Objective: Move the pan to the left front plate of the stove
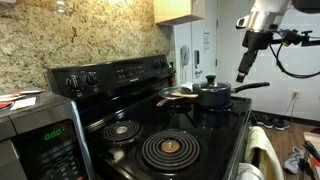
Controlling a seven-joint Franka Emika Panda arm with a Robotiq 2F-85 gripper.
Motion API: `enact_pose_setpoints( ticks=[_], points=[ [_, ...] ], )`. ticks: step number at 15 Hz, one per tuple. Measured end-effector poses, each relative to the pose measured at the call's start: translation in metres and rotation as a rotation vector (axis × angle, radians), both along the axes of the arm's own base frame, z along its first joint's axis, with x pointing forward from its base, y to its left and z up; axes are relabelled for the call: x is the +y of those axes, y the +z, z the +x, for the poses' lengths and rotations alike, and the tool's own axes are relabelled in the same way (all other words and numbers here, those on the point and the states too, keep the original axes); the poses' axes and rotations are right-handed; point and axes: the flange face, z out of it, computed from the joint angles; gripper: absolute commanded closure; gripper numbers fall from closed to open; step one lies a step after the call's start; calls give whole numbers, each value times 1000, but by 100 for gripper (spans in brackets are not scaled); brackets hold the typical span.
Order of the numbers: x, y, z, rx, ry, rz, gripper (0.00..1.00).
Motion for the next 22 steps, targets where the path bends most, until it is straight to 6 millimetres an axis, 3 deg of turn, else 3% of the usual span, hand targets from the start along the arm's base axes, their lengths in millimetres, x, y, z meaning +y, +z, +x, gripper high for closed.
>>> enact_pose_setpoints(
  ticks=[3, 9, 12, 18, 22],
  points=[
    [0, -24, -6, 55, -1, 3, 0],
    [0, -25, -6, 58, -1, 3, 0],
    [0, -15, 0, 44, -14, 4, 0],
    [6, -6, 30, 54, -46, 28, 0],
    [23, -11, 75, 89, -126, 38, 0]
  ],
)
